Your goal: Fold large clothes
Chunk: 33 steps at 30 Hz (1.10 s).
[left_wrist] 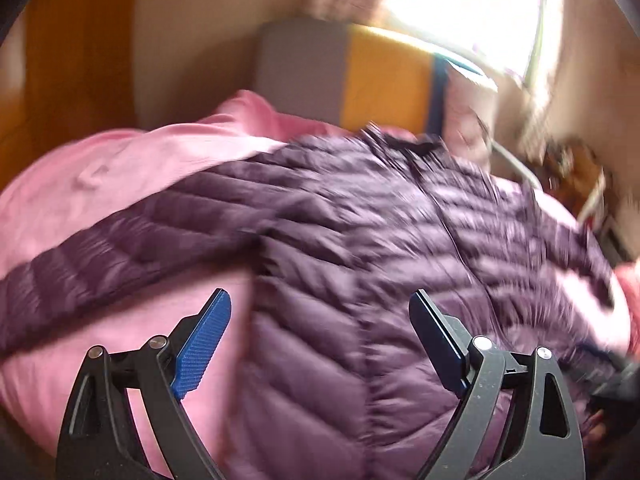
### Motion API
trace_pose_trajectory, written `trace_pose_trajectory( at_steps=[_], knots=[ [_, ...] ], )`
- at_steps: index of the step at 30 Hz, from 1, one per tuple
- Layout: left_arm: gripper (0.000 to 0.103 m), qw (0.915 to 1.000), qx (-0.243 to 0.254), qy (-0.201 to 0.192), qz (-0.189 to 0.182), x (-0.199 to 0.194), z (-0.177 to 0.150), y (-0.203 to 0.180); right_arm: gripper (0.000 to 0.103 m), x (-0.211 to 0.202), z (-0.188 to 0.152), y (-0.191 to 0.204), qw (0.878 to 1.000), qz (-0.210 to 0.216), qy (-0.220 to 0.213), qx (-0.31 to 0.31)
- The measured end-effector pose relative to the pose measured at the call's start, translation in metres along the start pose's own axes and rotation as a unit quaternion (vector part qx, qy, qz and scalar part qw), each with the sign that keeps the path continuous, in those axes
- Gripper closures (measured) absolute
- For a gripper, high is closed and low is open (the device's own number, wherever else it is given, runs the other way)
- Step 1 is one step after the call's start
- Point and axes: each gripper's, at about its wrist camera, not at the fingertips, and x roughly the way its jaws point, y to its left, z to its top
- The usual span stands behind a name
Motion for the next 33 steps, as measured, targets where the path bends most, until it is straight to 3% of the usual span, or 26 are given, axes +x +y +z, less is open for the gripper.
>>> trace_pose_trajectory(
  at_steps=[4, 7, 9, 11, 16, 21, 23, 26, 29, 33],
  knots=[
    [0.013, 0.9993, -0.013, 0.032, -0.014, 0.019, -0.014, -0.007, 0.006, -0.004, -0.017, -0.032, 0.999, -0.036, 0.018, 0.020],
    [0.013, 0.9972, -0.038, 0.065, -0.006, 0.033, -0.033, 0.010, 0.021, -0.002, -0.037, -0.042, 0.999, -0.022, 0.038, 0.028],
    [0.012, 0.9947, -0.064, 0.077, -0.024, 0.039, -0.049, 0.026, 0.033, -0.006, -0.047, -0.042, 0.999, -0.005, 0.037, 0.025],
    [0.012, 0.9946, -0.067, 0.070, -0.038, 0.035, -0.058, 0.033, 0.055, -0.012, -0.053, -0.039, 0.999, 0.002, 0.039, 0.005],
    [0.012, 0.9952, -0.052, 0.076, -0.034, 0.027, -0.066, 0.030, 0.075, -0.020, -0.060, -0.039, 0.998, 0.013, 0.063, -0.019],
    [0.012, 0.9950, -0.051, 0.080, -0.030, 0.023, -0.064, 0.032, 0.073, -0.015, -0.054, -0.039, 0.996, 0.029, 0.087, -0.004],
    [0.012, 0.9944, -0.060, 0.082, -0.030, 0.028, -0.054, 0.039, 0.062, -0.015, -0.052, -0.044, 0.995, 0.030, 0.090, 0.013],
    [0.012, 0.9940, -0.075, 0.076, -0.023, 0.026, -0.048, 0.046, 0.056, -0.015, -0.050, -0.052, 0.994, 0.040, 0.092, 0.039],
    [0.012, 0.9946, -0.083, 0.063, -0.005, 0.017, -0.046, 0.048, 0.053, -0.019, -0.047, -0.053, 0.995, 0.037, 0.082, 0.042],
    [0.012, 0.9980, -0.052, 0.034, 0.008, 0.001, -0.041, 0.036, 0.051, -0.030, -0.042, -0.052, 0.998, 0.015, 0.054, 0.027]
  ],
)
